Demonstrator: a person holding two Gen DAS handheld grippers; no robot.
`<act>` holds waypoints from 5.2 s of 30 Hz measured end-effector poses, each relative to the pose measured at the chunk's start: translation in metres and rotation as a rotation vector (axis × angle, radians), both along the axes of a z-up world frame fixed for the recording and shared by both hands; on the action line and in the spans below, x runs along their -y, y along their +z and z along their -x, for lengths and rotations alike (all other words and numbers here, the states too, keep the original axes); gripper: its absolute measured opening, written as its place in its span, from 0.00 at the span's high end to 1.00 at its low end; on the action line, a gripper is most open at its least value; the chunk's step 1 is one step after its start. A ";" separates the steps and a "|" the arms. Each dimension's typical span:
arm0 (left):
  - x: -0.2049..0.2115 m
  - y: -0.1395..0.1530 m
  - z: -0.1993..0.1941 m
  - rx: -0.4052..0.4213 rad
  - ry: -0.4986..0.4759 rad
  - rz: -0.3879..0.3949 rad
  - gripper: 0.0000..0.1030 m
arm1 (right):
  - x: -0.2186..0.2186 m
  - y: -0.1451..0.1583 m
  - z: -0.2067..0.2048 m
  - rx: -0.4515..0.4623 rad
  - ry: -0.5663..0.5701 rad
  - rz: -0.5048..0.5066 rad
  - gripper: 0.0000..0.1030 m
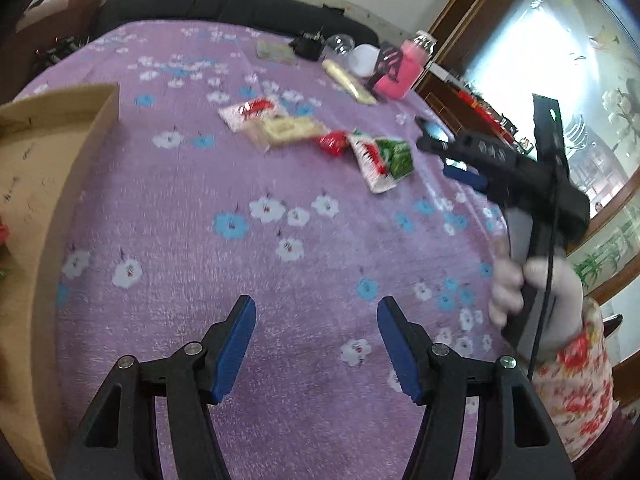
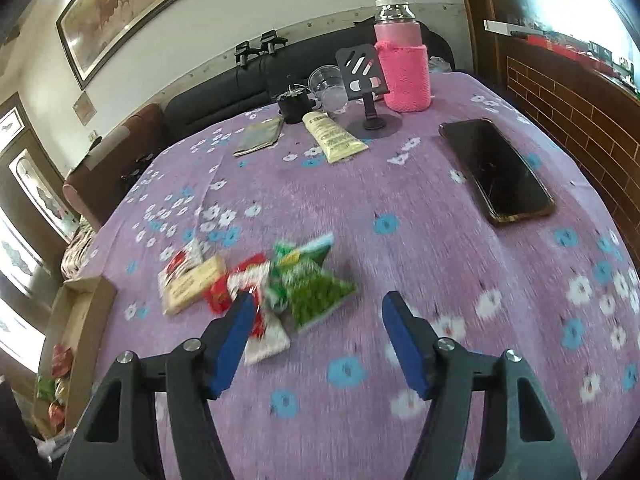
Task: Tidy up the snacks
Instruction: 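Grasp the green pea bag with the right tool while the left tool approaches a red-and-white packet, then grasp the red-and-white packet with the left tool while the right tool holds the pea bag, then carry both snacks over the tray and open both tools to drop them, then move both tools back to the remaining snacks on the tablecloth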
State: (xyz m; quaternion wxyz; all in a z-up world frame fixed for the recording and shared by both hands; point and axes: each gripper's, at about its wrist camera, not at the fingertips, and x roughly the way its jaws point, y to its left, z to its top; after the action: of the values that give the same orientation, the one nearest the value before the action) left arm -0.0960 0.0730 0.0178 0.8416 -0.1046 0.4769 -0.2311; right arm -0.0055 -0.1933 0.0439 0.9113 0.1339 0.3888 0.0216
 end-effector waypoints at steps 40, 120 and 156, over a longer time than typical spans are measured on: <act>0.059 0.034 -0.037 0.197 -0.227 -0.150 0.36 | -0.001 -0.026 0.018 -0.054 0.113 -0.081 0.71; -0.187 0.015 0.032 0.036 0.246 -0.040 0.71 | -0.327 0.015 0.023 -0.162 0.688 -0.015 0.70; -0.138 0.068 0.078 0.166 0.190 0.024 0.37 | -0.142 0.013 0.050 -0.104 0.332 -0.061 0.51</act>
State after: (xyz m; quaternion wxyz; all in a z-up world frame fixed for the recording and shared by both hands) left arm -0.1737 0.2105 0.0855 0.8950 -0.1400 0.3905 -0.1638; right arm -0.0554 -0.0516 0.0564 0.8694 0.0964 0.4513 0.1765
